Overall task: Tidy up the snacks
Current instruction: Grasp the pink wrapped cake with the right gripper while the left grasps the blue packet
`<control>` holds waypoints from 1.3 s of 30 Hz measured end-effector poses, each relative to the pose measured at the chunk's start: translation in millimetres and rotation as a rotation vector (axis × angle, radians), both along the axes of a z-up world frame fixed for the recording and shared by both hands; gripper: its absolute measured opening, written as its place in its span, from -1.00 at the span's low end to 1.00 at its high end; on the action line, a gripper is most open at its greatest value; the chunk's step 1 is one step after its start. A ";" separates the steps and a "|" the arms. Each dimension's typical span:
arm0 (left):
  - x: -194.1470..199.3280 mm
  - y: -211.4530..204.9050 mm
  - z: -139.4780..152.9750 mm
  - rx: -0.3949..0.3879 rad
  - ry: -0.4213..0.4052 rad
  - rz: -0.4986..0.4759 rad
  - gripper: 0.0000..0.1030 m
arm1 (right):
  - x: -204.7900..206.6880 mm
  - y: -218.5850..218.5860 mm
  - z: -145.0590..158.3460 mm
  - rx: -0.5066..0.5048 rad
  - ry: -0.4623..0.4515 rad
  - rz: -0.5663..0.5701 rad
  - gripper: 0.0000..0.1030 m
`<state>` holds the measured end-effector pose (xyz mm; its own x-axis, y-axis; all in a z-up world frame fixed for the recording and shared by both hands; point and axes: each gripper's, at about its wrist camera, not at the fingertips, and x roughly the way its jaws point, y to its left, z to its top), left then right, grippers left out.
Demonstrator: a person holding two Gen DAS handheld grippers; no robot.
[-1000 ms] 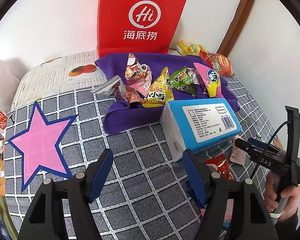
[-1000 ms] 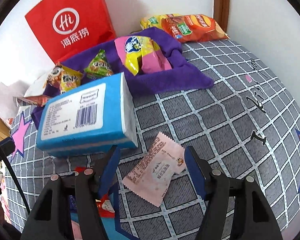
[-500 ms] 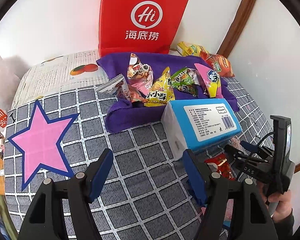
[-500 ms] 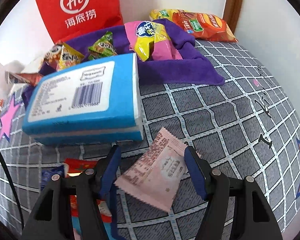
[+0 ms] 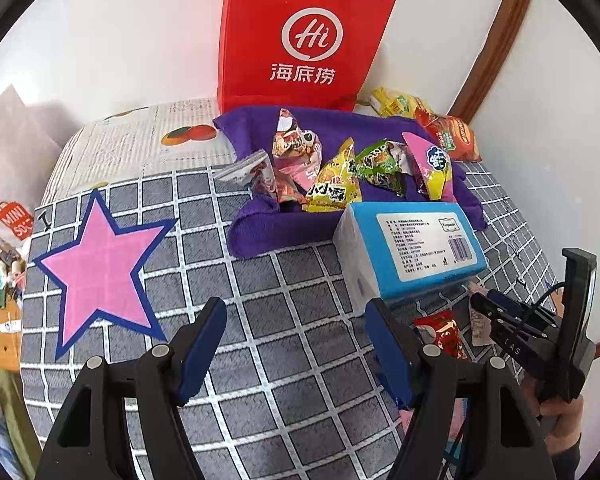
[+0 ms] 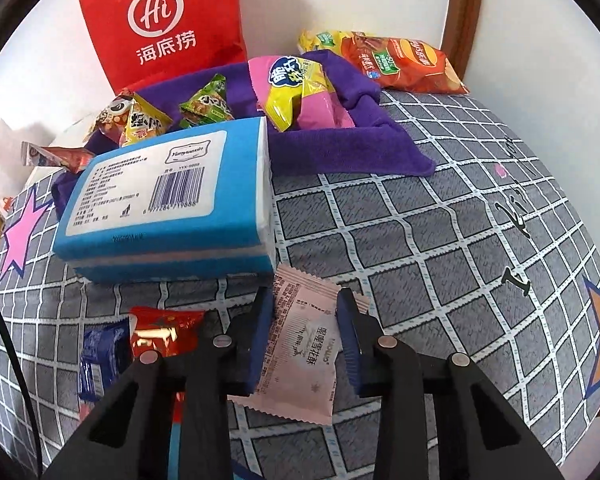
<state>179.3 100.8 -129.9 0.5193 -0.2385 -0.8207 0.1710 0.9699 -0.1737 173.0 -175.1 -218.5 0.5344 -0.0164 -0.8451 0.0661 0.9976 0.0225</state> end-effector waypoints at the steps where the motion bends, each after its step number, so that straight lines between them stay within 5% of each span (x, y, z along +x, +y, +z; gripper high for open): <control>1: -1.1 -1.8 -0.1 0.005 0.003 0.004 0.36 | -0.9 -1.7 0.3 0.003 -0.002 0.004 -0.36; 5: -7.5 -10.4 0.7 0.027 0.012 0.018 0.36 | -5.4 -8.8 -0.9 0.033 0.028 0.029 -0.23; 7: -11.3 -16.6 1.8 0.035 0.014 0.022 0.36 | -8.5 -12.3 -1.2 0.048 0.037 0.040 0.17; 12: -21.3 -30.5 6.2 0.037 0.009 0.026 0.36 | -15.9 -10.1 -4.9 0.022 0.030 0.067 0.29; 20: -32.8 -41.6 8.4 0.041 0.010 0.044 0.36 | -9.5 -14.5 -19.9 -0.020 -0.001 0.097 0.29; 24: -35.9 -44.0 5.5 0.020 0.007 0.050 0.36 | -7.8 -22.4 -18.9 -0.013 -0.027 0.103 -0.03; 30: -33.7 -58.3 -8.1 0.002 0.041 0.041 0.36 | -14.2 -35.2 -7.1 0.047 -0.034 0.124 -0.21; 39: -27.7 -94.9 -41.5 0.064 0.111 0.033 0.36 | -30.4 -51.9 20.8 0.052 -0.092 0.149 -0.21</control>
